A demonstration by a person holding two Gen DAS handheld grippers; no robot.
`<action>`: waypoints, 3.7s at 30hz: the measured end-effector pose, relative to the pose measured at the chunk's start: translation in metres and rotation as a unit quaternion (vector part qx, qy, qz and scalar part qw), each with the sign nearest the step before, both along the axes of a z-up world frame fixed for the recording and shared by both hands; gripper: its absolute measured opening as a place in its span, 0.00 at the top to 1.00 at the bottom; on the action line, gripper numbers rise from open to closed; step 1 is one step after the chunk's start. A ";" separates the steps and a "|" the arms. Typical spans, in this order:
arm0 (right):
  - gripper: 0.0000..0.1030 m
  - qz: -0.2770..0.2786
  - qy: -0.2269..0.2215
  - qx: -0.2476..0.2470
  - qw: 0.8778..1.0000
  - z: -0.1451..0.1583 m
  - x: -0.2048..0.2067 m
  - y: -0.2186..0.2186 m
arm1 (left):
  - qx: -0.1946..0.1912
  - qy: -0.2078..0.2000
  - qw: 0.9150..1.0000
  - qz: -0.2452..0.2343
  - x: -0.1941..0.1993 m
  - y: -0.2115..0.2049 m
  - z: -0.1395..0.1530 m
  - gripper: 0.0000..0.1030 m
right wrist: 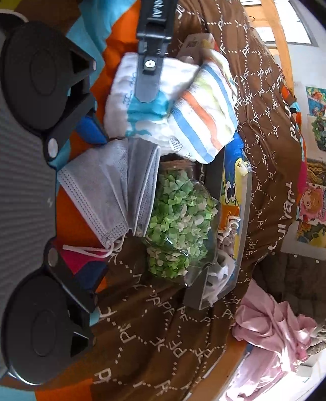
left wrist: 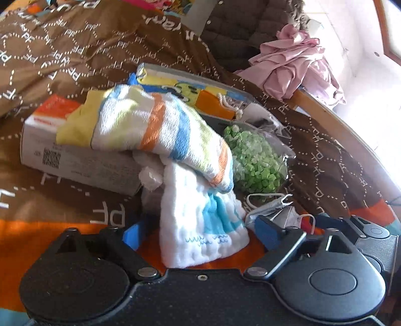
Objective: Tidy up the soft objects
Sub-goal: 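Move both open tools down to the pile beside the green bead jar, then grasp white cloth with the left tool while the right grasps the grey face mask, then carry the white cloth and grey mask over the frog tray with both tools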
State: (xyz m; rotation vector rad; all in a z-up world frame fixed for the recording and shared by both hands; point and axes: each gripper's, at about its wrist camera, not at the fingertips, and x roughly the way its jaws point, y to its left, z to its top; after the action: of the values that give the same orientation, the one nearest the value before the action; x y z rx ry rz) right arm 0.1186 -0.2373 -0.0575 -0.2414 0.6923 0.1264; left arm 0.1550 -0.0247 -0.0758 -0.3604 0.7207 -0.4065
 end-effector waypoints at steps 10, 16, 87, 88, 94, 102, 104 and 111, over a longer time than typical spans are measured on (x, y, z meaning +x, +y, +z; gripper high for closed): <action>0.13 0.016 -0.027 0.000 1.000 -0.004 0.005 0.008 | 0.004 0.012 1.000 0.010 0.002 0.002 -0.003 0.57; 0.18 0.022 -0.023 -0.001 0.999 -0.007 0.006 0.010 | -0.003 0.006 1.000 0.003 -0.001 0.003 -0.002 0.87; 0.86 -0.027 -0.213 0.153 0.965 0.093 0.112 -0.061 | 0.002 -0.180 0.984 0.006 0.128 -0.047 0.152 0.92; 0.86 -0.027 -0.213 0.160 0.964 0.091 0.120 -0.062 | 0.000 -0.177 0.984 0.012 0.136 -0.049 0.147 0.92; 0.86 -0.031 -0.208 0.181 0.961 0.076 0.158 -0.071 | 0.003 -0.158 0.987 0.023 0.172 -0.060 0.118 0.92; 0.86 -0.041 -0.179 0.188 0.965 0.058 0.180 -0.080 | 0.015 -0.145 0.989 0.026 0.195 -0.073 0.094 0.92; 0.86 -0.034 -0.170 0.183 0.968 0.056 0.186 -0.079 | 0.023 -0.143 0.989 0.028 0.198 -0.076 0.090 0.92; 0.86 -0.025 -0.147 0.179 0.972 0.047 0.197 -0.074 | 0.046 -0.129 0.990 0.040 0.206 -0.077 0.080 0.92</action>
State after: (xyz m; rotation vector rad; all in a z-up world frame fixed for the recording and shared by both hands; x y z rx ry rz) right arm 0.3154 -0.3112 -0.0106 0.1042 0.3705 0.1617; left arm 0.3610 -0.1017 0.0045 -0.2440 0.4682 -0.3354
